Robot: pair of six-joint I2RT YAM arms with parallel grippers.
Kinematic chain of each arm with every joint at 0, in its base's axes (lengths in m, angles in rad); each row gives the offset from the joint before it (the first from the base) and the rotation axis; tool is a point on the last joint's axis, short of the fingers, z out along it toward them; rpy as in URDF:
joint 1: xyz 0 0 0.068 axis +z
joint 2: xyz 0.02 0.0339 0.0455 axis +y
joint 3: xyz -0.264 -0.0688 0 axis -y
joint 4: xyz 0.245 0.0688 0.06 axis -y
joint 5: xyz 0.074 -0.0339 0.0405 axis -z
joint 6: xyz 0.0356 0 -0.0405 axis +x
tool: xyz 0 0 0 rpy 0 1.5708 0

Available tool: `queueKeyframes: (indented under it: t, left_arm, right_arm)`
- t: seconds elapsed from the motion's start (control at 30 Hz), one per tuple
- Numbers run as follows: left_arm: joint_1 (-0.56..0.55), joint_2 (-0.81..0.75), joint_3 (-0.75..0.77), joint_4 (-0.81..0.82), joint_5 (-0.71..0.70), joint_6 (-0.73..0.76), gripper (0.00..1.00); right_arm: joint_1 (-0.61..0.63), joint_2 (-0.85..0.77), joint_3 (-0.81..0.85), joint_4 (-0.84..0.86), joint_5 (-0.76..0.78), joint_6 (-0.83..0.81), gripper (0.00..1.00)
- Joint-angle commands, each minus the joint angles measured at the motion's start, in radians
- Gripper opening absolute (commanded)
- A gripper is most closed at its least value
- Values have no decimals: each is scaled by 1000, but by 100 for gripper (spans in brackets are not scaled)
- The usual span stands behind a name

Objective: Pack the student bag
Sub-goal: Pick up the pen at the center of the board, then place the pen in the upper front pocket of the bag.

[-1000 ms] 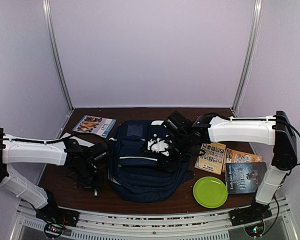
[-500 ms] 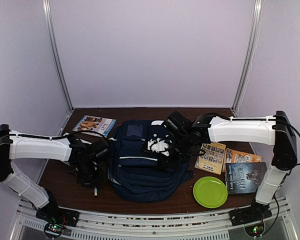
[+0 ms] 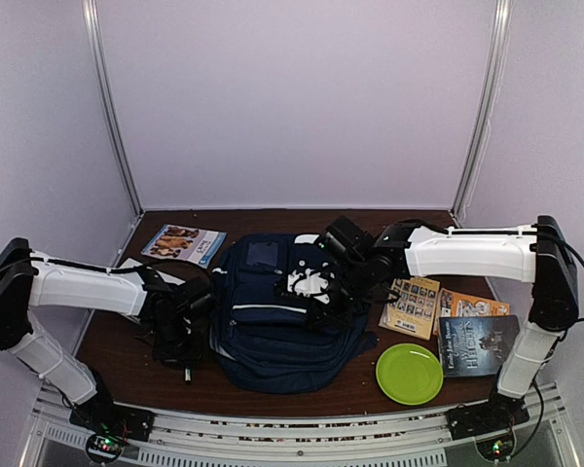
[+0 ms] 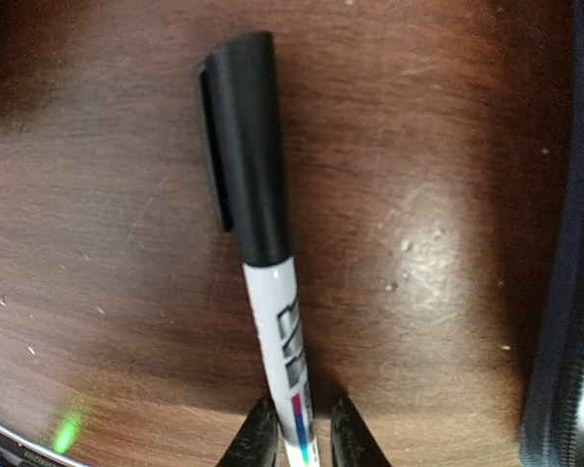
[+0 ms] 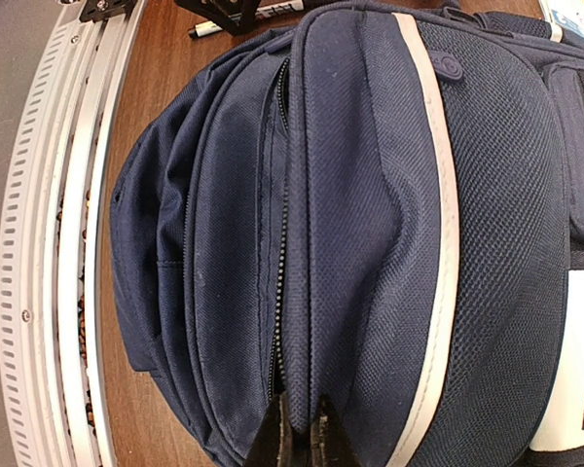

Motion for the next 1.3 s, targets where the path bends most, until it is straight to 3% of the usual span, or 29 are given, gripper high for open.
queueKeyframes:
  t: [0.0, 0.17, 0.43, 0.53, 0.73, 1.03, 1.27]
  left_arm:
    - [8, 0, -14, 20, 3, -9, 22]
    - [10, 9, -25, 26, 7, -8, 21]
    - [13, -16, -36, 8, 4, -27, 6]
    - [14, -69, -35, -26, -27, -38, 0]
    - [12, -234, 17, -131, -162, -18, 0]
    - [-62, -409, 94, 98, -58, 308, 0]
    - [-325, -307, 283, 105, -256, 582, 0]
  right_arm:
    - [-3, -26, -8, 6, -28, -12, 0]
    - [-3, -19, -4, 3, -27, -12, 0]
    - [-3, -20, -3, 3, -29, -9, 0]
    - [-3, -19, -1, 3, -29, -8, 0]
    - [-3, -15, 4, 7, -27, 11, 0]
    - [-19, -44, 70, -1, 54, 81, 0]
    - [-56, -51, 169, -68, 78, 96, 0]
